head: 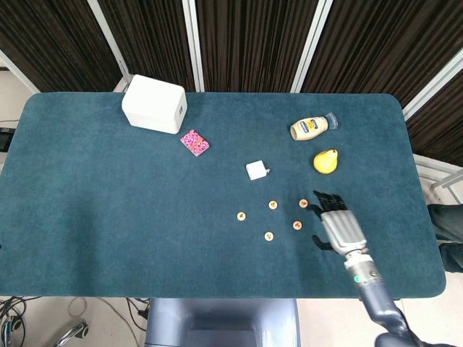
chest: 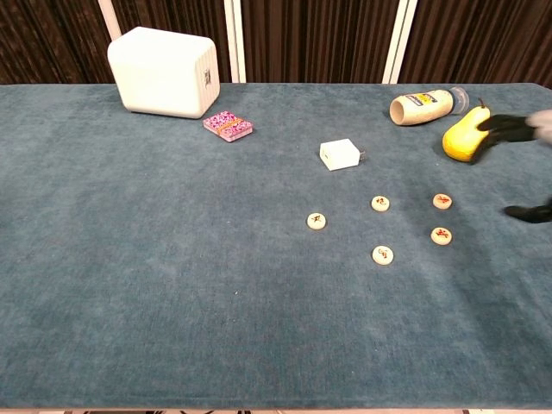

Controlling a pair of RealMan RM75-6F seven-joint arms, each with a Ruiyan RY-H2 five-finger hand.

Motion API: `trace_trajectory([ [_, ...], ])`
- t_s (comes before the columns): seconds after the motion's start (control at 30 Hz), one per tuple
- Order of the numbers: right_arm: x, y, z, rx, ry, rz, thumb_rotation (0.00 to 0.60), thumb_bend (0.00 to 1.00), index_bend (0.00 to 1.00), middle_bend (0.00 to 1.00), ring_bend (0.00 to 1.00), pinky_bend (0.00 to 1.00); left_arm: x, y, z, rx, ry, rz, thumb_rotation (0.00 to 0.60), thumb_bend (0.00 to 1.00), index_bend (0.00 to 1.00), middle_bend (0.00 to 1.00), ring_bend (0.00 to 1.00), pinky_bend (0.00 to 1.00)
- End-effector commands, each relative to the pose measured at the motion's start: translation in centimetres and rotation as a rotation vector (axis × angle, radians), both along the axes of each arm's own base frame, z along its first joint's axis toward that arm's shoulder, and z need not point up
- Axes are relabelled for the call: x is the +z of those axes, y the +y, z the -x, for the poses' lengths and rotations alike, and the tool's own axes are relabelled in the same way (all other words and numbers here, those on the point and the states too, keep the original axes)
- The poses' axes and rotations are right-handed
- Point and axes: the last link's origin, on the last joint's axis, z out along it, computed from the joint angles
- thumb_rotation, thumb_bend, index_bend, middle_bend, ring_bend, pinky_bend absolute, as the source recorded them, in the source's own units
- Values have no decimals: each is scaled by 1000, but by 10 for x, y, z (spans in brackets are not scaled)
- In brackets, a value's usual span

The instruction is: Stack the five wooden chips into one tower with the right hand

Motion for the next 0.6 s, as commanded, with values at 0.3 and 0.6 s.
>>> trace_trajectory([
  [0.3, -74, -31, -63, 62, -2, -46, 600, 368, 293, 0, 0, 0, 4, 0, 5, 14, -11, -12, 600, 94, 0, 0, 0, 63],
  [0.6, -114, -42, -88, 79, 47, -72, 600, 368, 294, 0, 0, 0, 7, 2, 8, 23, -24, -15, 600, 94, 0, 0, 0, 63],
])
